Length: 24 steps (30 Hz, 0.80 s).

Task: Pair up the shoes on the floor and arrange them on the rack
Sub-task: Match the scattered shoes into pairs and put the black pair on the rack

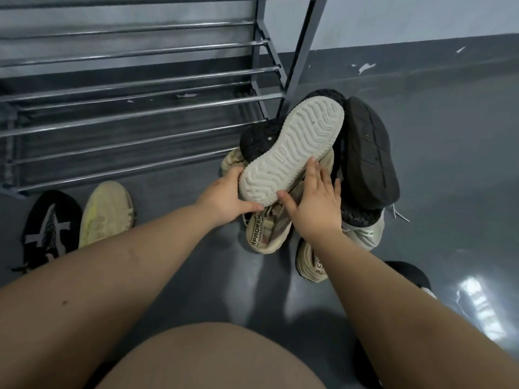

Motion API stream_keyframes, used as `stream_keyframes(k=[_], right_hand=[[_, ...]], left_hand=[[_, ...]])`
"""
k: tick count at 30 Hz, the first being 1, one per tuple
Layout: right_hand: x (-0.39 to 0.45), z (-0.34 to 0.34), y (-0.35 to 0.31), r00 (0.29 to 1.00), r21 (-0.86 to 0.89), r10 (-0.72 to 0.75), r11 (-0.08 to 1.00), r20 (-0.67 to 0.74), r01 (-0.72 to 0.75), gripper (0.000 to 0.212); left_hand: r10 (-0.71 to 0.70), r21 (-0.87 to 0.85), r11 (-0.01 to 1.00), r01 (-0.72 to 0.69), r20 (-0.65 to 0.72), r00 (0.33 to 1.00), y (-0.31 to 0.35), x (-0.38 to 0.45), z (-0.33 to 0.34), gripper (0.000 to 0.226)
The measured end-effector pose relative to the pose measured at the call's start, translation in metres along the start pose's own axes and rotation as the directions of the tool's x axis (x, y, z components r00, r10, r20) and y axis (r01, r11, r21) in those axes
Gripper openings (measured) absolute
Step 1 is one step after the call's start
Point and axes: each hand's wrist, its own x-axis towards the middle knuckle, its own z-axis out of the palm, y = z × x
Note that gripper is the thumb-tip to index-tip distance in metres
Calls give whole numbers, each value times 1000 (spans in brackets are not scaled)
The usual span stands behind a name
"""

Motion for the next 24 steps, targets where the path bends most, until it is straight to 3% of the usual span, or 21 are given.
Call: stream_keyframes(k=[5, 11, 18, 24], right_hand=[[-5, -7, 7, 998, 25, -69, 997, 2, 69, 83], [-16, -12, -14, 999, 273, -22, 961, -37, 31, 90], [-45, -3, -76, 994, 661, 101, 743, 45, -105, 110], [-64, 17, -121, 980, 749, 126, 632, 153, -198, 118]], left_hand=[[3, -86, 996, -8, -61, 998, 4, -11, 9, 94], [7, -206, 978, -43, -174, 985, 7, -43, 8, 84], [27, -82, 995, -56, -320, 947, -3, -93, -9, 82], [205, -32, 973, -227, -330, 922, -42, -118, -27, 80]])
